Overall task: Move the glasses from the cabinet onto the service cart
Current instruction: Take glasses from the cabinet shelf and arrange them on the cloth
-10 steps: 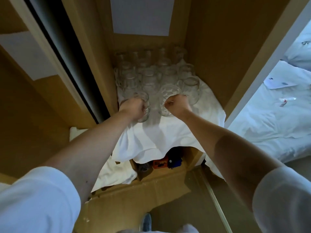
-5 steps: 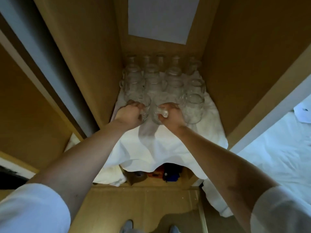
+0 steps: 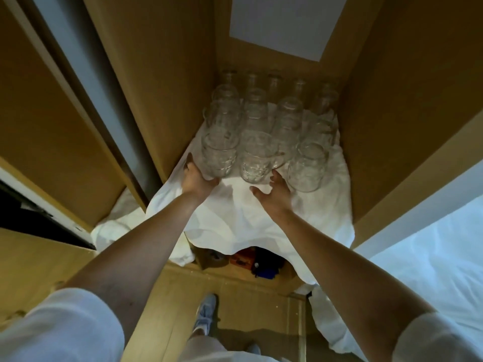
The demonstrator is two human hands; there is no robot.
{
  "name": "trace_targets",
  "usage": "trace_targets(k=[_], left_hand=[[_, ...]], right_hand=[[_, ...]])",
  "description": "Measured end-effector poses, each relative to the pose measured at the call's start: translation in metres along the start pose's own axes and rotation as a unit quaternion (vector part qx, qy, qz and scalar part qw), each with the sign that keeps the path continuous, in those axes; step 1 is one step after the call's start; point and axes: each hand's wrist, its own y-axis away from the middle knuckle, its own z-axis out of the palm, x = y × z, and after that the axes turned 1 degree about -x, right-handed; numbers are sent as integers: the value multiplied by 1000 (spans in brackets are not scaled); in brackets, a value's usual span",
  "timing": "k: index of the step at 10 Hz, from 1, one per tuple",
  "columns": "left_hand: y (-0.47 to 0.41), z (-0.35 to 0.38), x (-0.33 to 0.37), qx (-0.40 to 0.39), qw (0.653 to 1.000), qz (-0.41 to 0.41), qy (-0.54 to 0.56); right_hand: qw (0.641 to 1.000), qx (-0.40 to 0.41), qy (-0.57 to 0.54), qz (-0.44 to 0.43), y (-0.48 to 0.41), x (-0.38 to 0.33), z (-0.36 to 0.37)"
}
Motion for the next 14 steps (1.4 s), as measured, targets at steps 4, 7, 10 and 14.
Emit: trace_targets(k=[4, 7, 10, 14], left_hand=[[-26, 18, -2, -116, 991, -45, 55], [-29, 22, -5, -54, 990, -31, 123], [-15, 5, -6, -40, 997, 62, -19], [7, -41, -4, 8, 999, 21, -42]], right_hand=[[990, 76, -112, 29, -35, -10, 32], [984, 142, -98, 37, -27, -14, 37], [995, 89, -53, 3, -27, -9, 18], [997, 44, -56, -34, -18, -31, -19]])
